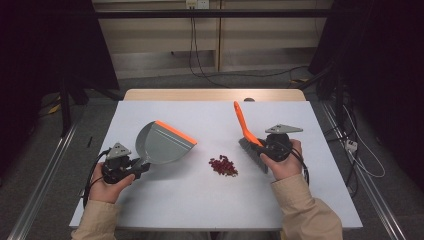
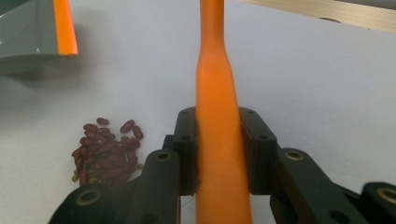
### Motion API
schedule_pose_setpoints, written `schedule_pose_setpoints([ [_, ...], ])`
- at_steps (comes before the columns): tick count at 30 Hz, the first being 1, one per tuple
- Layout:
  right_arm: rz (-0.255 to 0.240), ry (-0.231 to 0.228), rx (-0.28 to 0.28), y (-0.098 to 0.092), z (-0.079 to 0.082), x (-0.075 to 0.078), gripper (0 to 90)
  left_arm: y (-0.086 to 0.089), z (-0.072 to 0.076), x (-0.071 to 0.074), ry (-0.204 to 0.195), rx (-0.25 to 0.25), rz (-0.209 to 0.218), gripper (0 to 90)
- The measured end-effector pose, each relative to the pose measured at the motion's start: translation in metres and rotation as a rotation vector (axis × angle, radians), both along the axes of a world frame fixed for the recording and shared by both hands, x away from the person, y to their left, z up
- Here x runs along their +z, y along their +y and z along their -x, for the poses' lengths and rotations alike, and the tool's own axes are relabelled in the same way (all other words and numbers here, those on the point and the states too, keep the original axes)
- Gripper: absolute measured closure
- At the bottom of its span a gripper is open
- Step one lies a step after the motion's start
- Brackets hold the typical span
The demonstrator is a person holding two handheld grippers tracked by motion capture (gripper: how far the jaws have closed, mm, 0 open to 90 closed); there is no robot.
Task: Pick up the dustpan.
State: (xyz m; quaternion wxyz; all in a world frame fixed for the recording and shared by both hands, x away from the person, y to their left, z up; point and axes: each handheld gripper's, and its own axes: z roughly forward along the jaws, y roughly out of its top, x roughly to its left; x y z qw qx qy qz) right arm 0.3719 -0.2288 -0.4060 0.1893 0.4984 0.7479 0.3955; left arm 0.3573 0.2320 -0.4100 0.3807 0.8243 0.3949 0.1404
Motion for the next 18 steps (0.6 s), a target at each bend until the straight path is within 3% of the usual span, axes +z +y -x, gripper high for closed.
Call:
schedule_pose_setpoints([
  [10,0.003,0.007,-0.003,0.001,-0.002,-0.003,71.4,-0.008,0.02,0.002,0.009,-0.168,-0.057,63.1],
  [14,0.005,0.009,-0.003,0.003,-0.002,-0.004,71.4,-0.011,0.022,-0.001,0.017,-0.204,-0.084,63.0],
  [18,0.006,0.007,-0.003,0.004,-0.002,-0.004,71.4,-0.015,0.024,-0.001,0.019,-0.234,-0.083,63.0],
])
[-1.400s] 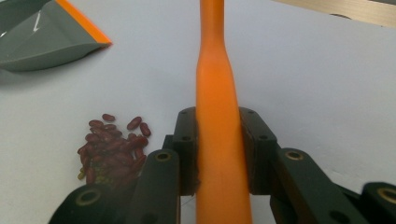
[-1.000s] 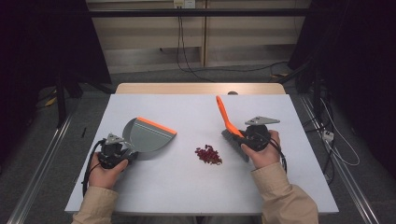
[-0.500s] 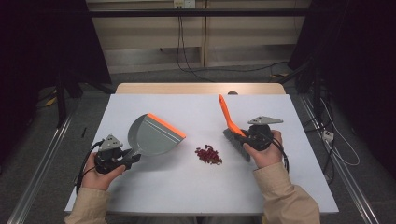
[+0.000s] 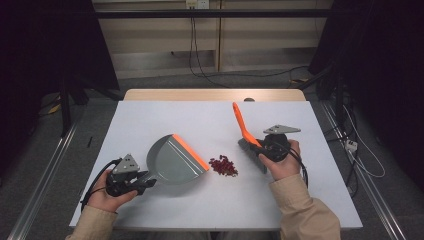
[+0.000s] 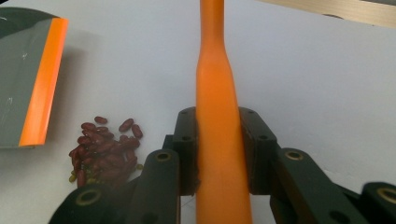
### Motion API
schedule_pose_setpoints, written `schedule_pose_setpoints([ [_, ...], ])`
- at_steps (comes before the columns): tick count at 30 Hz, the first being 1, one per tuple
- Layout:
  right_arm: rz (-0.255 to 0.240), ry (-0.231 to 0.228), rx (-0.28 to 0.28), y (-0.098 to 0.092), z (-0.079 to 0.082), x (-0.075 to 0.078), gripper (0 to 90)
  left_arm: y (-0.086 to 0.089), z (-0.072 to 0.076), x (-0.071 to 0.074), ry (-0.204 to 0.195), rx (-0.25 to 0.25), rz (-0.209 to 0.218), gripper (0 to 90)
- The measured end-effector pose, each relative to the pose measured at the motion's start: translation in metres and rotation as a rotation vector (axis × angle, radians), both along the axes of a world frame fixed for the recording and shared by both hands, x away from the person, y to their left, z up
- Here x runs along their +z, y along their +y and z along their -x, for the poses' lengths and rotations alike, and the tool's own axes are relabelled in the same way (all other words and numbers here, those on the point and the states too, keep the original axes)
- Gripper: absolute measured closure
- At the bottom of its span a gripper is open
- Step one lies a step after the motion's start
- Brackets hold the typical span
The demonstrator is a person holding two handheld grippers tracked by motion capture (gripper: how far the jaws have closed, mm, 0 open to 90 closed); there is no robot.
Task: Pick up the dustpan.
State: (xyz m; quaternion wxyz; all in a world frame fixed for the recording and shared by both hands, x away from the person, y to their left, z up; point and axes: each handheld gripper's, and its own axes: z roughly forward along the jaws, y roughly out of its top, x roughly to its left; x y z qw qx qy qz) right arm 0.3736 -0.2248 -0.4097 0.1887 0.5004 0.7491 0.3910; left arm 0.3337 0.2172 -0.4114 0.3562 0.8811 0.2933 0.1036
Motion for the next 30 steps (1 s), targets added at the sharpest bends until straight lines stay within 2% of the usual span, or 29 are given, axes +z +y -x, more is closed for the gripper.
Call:
schedule_pose_setpoints([
  [2,-0.001,0.0,0.002,0.0,0.0,0.0,71.4,-0.002,0.001,0.0,0.004,-0.011,-0.01,63.0],
  [4,0.003,-0.002,0.002,0.0,0.0,-0.001,71.4,-0.004,0.002,-0.002,0.013,-0.019,-0.003,63.0],
  [6,0.001,-0.003,0.002,0.0,0.0,-0.001,71.4,-0.005,0.003,-0.001,0.014,-0.04,-0.018,63.0],
  [7,0.003,-0.005,0.003,0.0,0.0,-0.001,71.4,-0.007,0.004,-0.001,0.018,-0.042,-0.008,63.0],
  [8,0.001,-0.002,0.003,0.0,0.0,-0.001,71.4,-0.008,0.005,-0.001,0.021,-0.054,-0.023,63.0],
  [9,0.002,-0.003,0.001,0.0,0.0,-0.001,71.4,-0.009,0.005,-0.002,0.025,-0.058,-0.011,63.0],
  [17,0.014,-0.006,0.011,0.006,0.0,-0.004,71.4,-0.016,0.009,-0.004,0.038,-0.113,-0.046,62.9],
  [29,0.036,0.001,0.039,0.016,-0.001,-0.008,71.4,-0.026,0.009,-0.012,0.111,-0.182,-0.009,62.8],
  [30,0.036,0.0,0.038,0.017,-0.001,-0.009,71.4,-0.027,0.009,-0.013,0.115,-0.191,-0.019,62.8],
])
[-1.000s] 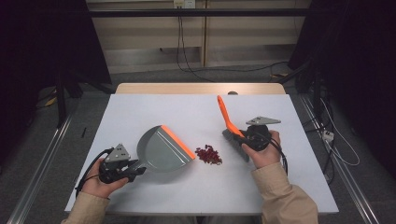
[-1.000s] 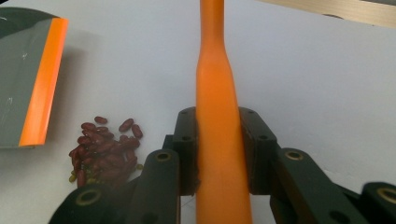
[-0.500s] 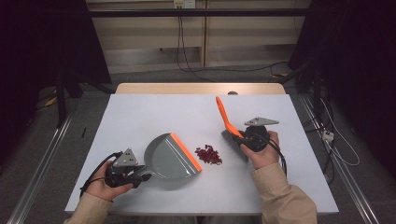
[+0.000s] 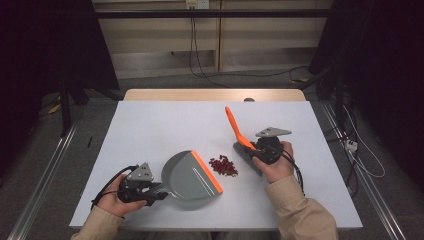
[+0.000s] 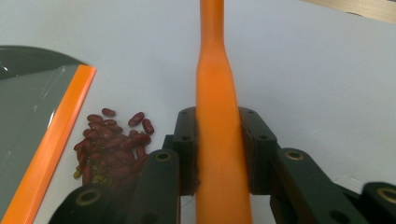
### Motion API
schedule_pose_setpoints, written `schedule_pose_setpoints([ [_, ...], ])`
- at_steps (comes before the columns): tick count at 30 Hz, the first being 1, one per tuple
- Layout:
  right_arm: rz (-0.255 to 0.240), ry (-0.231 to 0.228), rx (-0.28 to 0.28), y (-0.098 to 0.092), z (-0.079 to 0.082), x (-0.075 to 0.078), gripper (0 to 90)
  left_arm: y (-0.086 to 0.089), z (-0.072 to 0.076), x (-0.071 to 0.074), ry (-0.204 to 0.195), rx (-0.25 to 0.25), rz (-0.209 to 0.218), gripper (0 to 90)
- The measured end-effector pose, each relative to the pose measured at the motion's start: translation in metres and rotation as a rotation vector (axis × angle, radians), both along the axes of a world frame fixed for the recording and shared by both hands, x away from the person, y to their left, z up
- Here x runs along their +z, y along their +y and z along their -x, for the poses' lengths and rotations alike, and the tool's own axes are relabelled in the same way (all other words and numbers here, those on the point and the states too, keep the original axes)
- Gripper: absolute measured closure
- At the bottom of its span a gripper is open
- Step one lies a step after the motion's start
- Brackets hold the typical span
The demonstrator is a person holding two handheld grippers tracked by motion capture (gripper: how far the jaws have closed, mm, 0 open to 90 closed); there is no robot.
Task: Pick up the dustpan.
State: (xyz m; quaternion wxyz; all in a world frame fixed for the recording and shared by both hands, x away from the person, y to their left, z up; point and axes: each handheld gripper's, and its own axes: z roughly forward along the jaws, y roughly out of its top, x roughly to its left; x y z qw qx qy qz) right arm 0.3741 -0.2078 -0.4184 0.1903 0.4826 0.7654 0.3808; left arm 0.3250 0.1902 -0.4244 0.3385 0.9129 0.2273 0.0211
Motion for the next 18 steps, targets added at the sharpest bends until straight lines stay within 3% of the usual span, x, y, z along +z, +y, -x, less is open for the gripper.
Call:
schedule_pose_setpoints([
  [8,0.019,-0.002,0.013,0.0035,0.0,0.0001,71.1,-0.0042,-0.0034,-0.0078,0.027,0.008,0.038,62.2],
  [18,0.048,0.001,0.015,0.0014,0.003,0.005,69.5,-0.0056,0.001,-0.0047,-0.013,-0.004,0.0,55.4],
])
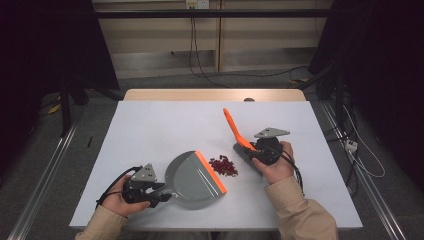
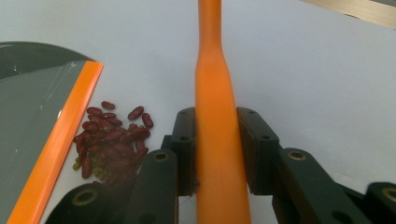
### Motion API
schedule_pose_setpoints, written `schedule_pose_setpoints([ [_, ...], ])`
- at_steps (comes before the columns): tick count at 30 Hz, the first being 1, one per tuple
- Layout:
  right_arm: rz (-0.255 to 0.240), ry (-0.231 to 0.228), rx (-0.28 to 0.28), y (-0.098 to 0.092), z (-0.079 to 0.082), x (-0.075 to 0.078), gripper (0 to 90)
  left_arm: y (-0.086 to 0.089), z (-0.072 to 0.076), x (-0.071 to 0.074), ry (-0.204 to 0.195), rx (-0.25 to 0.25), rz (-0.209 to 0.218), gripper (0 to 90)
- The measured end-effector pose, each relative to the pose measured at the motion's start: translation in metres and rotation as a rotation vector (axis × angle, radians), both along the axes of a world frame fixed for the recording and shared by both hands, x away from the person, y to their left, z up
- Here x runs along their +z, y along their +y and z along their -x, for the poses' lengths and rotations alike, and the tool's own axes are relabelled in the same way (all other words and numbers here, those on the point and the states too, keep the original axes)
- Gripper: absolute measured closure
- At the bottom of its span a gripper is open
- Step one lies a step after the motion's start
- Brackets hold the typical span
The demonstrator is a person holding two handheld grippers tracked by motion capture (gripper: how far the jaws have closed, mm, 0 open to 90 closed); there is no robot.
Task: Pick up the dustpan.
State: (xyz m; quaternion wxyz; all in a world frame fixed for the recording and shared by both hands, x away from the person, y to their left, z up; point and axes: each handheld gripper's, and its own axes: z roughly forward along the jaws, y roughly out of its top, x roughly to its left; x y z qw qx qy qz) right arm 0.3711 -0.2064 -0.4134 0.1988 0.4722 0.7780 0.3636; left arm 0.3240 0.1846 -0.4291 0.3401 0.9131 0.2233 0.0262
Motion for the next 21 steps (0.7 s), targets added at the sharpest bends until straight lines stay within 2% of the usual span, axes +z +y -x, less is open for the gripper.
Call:
schedule_pose_setpoints([
  [1,0.01,-0.003,0.001,-0.0001,0.0006,0.0019,68.5,-0.0007,0.0007,0.0004,0.0,-0.003,-0.001,52.3],
  [4,0.034,0.007,-0.002,0.0009,0.0016,0.0043,70.3,-0.0023,0.0013,0.0007,-0.001,-0.002,-0.01,53.1],
  [9,0.062,0.019,0.025,0.0027,0.0022,0.0046,71.3,-0.0028,0.0,-0.0001,0.001,0.008,-0.027,58.9],
  [11,0.072,0.018,0.022,0.003,0.0018,0.0045,71.3,-0.0015,-0.0015,0.0002,0.012,0.016,-0.013,62.3],
  [15,0.068,0.007,0.033,0.0034,0.0002,0.0032,71.3,-0.0022,-0.0021,0.0022,0.033,0.01,-0.026,62.8],
  [17,0.046,0.008,0.031,0.003,-0.0006,0.0022,71.2,-0.0028,-0.0012,0.0022,0.038,0.007,-0.022,62.8],
  [21,0.041,0.015,0.033,0.0044,-0.001,0.0015,70.9,-0.0034,-0.0003,0.0019,0.044,0.003,-0.016,62.8],
])
